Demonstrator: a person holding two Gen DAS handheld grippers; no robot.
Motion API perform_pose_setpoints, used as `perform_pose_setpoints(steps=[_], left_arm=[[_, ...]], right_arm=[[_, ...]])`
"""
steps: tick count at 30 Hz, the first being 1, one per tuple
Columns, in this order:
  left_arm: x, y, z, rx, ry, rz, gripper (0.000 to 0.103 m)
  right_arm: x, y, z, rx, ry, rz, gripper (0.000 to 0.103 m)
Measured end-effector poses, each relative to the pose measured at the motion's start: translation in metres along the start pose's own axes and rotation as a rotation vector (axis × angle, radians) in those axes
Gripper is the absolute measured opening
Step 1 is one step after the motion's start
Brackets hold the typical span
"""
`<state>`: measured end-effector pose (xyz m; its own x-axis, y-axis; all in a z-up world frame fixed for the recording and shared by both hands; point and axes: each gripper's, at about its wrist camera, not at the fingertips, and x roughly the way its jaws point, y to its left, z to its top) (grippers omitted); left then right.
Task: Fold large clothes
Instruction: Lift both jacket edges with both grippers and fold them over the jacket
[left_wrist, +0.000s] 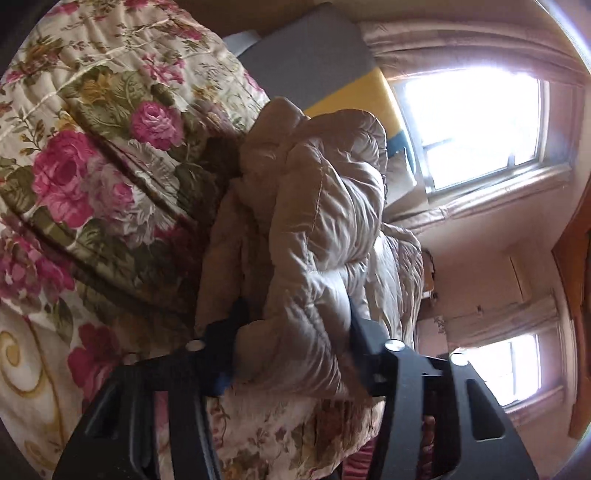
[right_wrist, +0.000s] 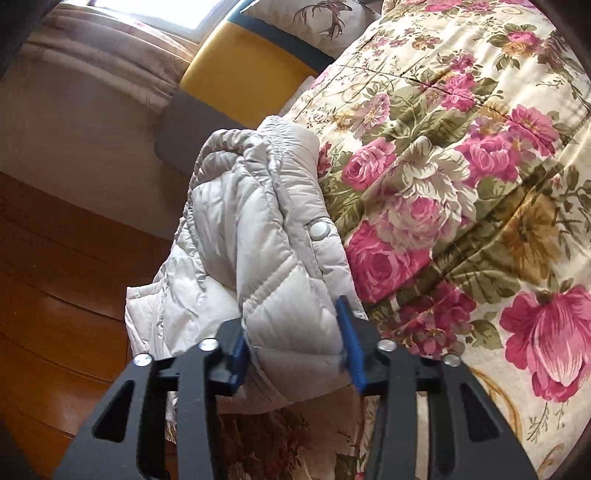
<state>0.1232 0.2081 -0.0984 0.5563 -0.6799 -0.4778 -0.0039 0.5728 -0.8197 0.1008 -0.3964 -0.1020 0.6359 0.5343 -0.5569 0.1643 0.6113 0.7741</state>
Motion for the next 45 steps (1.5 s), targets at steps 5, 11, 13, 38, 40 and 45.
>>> perform_pose_setpoints(steps=[5,11,13,38,40,45], left_arm=[[-0.019,-0.010,-0.025,0.049,0.024,-0.031,0.033],[-0.045,-0.005,-0.075,0.062,0.077,-0.018,0.032],[-0.053,0.000,-0.096,0.075,0.099,0.056,0.032],[-0.045,-0.024,-0.073,0.242,0.106,0.230,0.012],[-0.050,-0.014,-0.080,0.217,0.105,0.289,0.012],[-0.059,-0.039,-0.079,0.264,0.030,0.391,0.026]], right_arm=[[-0.023,0.009,-0.011,-0.076,0.007,0.007,0.025],[-0.066,-0.005,-0.035,-0.123,0.024,-0.057,0.024],[-0.077,-0.019,-0.043,-0.113,0.043,-0.105,0.024],[-0.056,0.007,-0.036,-0.375,0.054,-0.348,0.017],[-0.050,-0.010,-0.038,-0.325,0.067,-0.366,0.018],[-0.036,-0.007,-0.032,-0.325,0.039,-0.404,0.032]])
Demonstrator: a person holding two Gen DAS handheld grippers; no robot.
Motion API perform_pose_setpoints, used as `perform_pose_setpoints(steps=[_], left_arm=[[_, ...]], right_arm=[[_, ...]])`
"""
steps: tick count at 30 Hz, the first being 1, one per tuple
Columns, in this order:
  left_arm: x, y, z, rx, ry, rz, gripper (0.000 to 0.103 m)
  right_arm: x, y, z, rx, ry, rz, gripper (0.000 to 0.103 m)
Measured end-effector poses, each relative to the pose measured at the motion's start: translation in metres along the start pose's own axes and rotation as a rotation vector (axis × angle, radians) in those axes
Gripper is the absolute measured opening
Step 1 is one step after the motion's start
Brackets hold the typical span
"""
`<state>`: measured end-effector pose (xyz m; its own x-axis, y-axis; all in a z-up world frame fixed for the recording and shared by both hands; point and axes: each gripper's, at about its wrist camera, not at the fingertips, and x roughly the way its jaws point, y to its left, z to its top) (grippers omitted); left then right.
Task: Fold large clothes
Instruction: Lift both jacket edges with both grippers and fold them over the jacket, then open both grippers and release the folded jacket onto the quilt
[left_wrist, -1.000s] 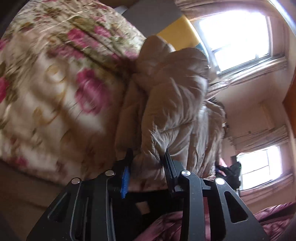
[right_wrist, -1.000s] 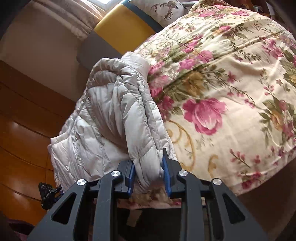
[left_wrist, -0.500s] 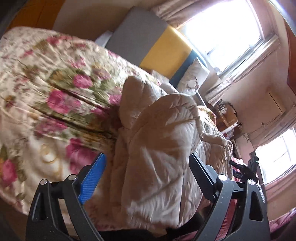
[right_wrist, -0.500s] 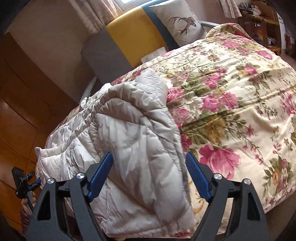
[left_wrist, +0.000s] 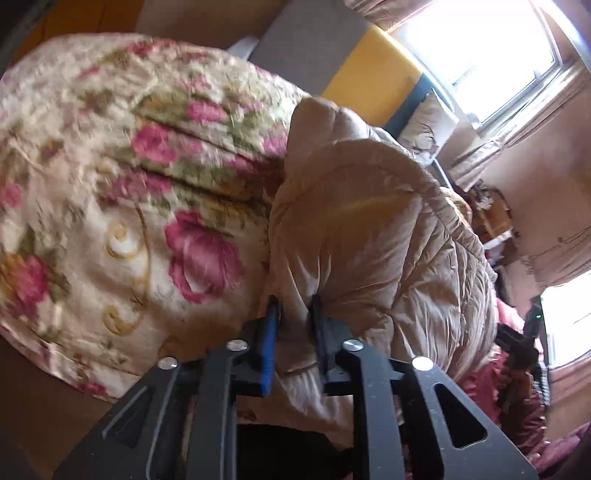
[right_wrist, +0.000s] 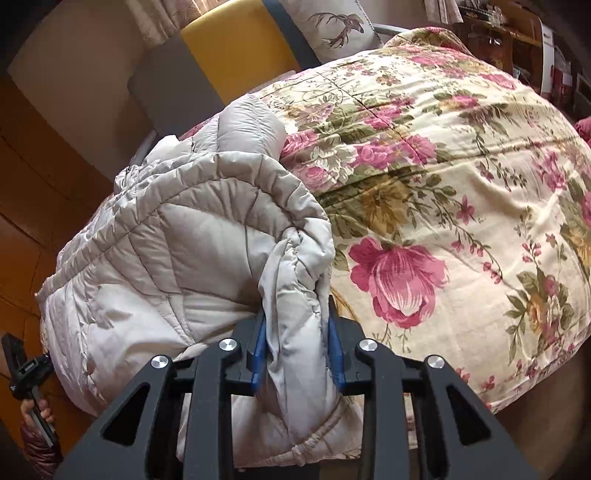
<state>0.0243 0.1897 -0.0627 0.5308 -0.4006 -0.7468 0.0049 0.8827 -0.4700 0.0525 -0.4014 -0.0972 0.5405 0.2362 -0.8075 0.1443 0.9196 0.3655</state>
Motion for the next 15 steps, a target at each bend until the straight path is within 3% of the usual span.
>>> perform_pose_setpoints(steps=[3,9,12,15], left_arm=[[-0.018,-0.019,0.010,0.040,-0.077,0.090,0.067],[-0.030,-0.068,0.016,0.226,-0.180,0.286,0.072],[-0.027,-0.091,0.016,0.322,-0.221,0.340,0.081],[-0.017,-0.103,0.018,0.379,-0.229,0.372,0.081]], right_arm=[[-0.004,0.014,0.004,-0.062,-0.016,-0.059,0.042],[-0.038,0.050,0.000,-0.181,-0.126,-0.157,0.063],[-0.057,0.081,-0.004,-0.266,-0.180,-0.153,0.066],[-0.064,0.113,-0.011,-0.339,-0.186,-0.086,0.070]])
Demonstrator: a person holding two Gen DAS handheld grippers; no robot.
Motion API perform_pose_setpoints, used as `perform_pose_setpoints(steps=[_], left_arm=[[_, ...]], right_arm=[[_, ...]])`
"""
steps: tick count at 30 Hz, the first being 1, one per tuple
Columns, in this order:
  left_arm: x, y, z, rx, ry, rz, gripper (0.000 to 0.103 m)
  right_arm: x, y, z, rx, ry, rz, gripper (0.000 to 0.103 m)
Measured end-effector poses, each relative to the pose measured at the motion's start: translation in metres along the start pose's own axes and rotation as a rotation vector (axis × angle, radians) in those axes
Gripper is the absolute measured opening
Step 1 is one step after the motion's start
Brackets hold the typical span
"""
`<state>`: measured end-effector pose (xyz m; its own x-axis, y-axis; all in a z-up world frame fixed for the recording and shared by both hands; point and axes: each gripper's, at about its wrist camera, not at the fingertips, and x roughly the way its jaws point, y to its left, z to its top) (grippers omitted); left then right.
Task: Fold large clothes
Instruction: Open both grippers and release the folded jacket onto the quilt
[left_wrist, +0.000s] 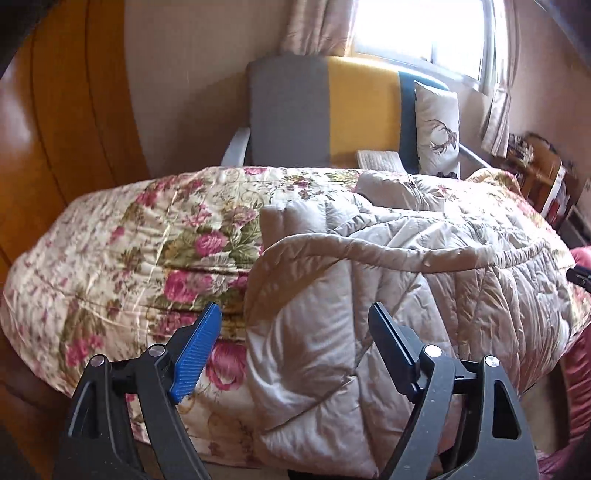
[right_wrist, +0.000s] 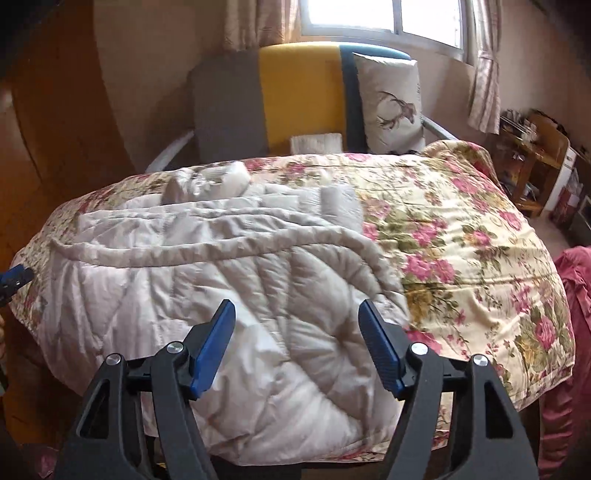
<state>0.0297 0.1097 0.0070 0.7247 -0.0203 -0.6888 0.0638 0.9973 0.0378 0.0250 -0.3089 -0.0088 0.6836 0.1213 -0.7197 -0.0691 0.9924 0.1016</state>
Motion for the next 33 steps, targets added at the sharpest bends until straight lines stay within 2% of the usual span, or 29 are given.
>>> perform_pose_setpoints(steps=[6,10,17,24,27,33], left_arm=[[0.009,-0.016,0.003,0.047,0.002,0.044,0.081],[0.010,-0.018,0.001,0.047,-0.001,0.052,0.081],[0.018,-0.006,-0.001,0.015,0.014,0.060,0.081],[0.021,0.029,-0.007,-0.051,0.047,0.094,0.081],[0.020,0.041,-0.008,-0.069,0.058,0.105,0.077],[0.012,0.051,-0.004,-0.057,0.033,0.095,0.076]], right_arm=[[0.015,0.051,-0.006,-0.068,0.043,0.115,0.070],[0.036,0.066,-0.016,-0.071,0.087,0.139,0.070],[0.056,0.073,-0.023,-0.052,0.109,0.123,0.072],[0.066,0.071,-0.024,-0.044,0.120,0.115,0.073],[0.068,0.070,-0.025,-0.039,0.122,0.116,0.074],[0.072,0.069,-0.026,-0.033,0.123,0.117,0.074]])
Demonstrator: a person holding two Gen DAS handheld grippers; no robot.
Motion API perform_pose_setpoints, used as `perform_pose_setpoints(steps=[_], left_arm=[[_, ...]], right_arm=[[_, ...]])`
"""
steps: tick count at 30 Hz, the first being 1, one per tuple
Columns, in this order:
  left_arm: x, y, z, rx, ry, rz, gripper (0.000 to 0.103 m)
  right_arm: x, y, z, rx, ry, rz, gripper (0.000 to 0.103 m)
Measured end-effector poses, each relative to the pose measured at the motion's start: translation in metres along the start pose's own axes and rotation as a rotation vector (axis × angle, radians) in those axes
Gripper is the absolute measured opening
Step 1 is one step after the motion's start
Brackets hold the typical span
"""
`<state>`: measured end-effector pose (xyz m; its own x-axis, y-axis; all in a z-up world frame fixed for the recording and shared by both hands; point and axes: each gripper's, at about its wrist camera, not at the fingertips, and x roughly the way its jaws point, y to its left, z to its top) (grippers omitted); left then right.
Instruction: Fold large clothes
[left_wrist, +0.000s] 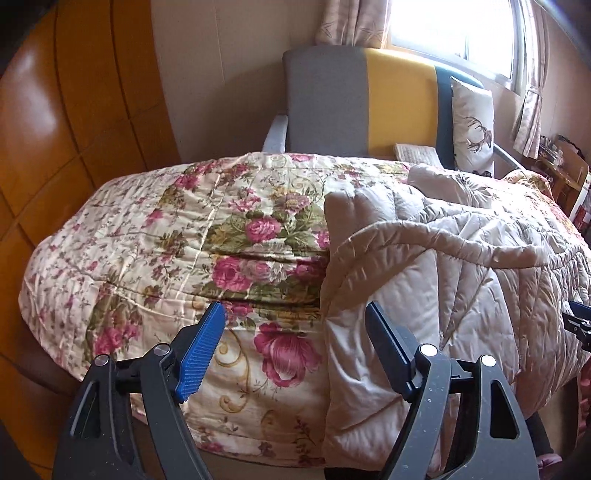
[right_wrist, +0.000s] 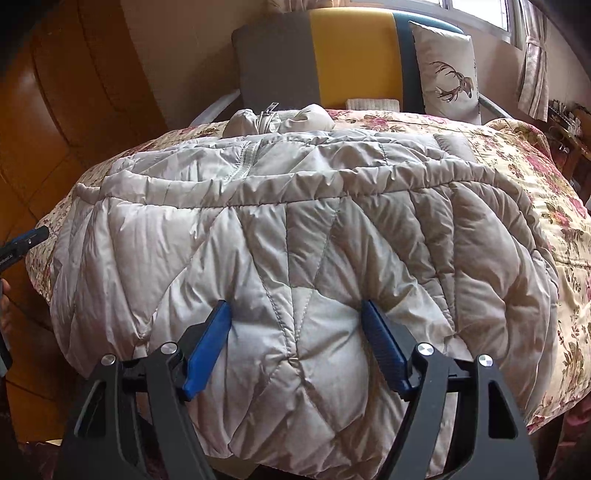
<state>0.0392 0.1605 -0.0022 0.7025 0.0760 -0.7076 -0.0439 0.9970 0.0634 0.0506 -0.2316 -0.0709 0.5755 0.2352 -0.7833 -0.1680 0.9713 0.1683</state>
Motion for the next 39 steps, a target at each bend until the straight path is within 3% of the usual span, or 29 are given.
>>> perform_pose_setpoints(steps=[7,12,14,16,18,20,23,26,30,33,36,37,39], left_arm=[[0.008,-0.004,0.012,0.032,-0.002,-0.057,0.053],[0.040,-0.004,0.017,0.012,0.069,-0.142,0.032],[0.058,-0.003,0.013,-0.018,0.120,-0.181,0.018],[0.077,-0.004,0.005,-0.029,0.172,-0.161,0.000],[0.100,-0.002,-0.012,-0.045,0.238,-0.105,0.000],[0.114,0.007,-0.030,-0.089,0.288,-0.114,0.000],[0.100,0.014,-0.036,-0.115,0.261,-0.100,0.000],[0.065,0.023,-0.026,-0.141,0.156,-0.082,0.000],[0.021,0.021,-0.007,-0.136,0.013,-0.166,0.000],[0.004,0.000,0.006,-0.061,-0.050,-0.310,0.001],[0.006,-0.040,0.015,0.052,-0.047,-0.402,0.030],[0.007,-0.052,0.016,0.082,-0.043,-0.439,0.036],[0.011,-0.081,0.016,0.153,-0.029,-0.497,0.036]], right_arm=[[0.002,-0.002,-0.001,0.005,0.000,-0.001,0.075],[0.005,-0.003,-0.001,0.009,0.002,-0.005,0.076],[0.007,-0.003,-0.001,0.010,0.005,-0.008,0.077],[0.009,-0.004,-0.002,0.012,0.012,-0.019,0.077],[0.012,-0.004,-0.002,0.016,0.018,-0.024,0.077],[0.014,-0.005,-0.004,0.012,0.021,-0.031,0.077],[0.019,-0.008,-0.007,0.016,0.036,-0.034,0.077],[0.019,-0.008,-0.007,0.019,0.028,-0.031,0.078],[0.012,-0.006,-0.007,0.016,0.010,-0.019,0.078],[0.001,-0.002,-0.008,-0.004,-0.012,-0.016,0.078],[-0.011,-0.001,-0.008,-0.019,-0.041,-0.026,0.078],[-0.016,-0.002,-0.008,-0.016,-0.051,-0.026,0.078],[-0.024,-0.005,-0.008,-0.011,-0.067,-0.034,0.078]])
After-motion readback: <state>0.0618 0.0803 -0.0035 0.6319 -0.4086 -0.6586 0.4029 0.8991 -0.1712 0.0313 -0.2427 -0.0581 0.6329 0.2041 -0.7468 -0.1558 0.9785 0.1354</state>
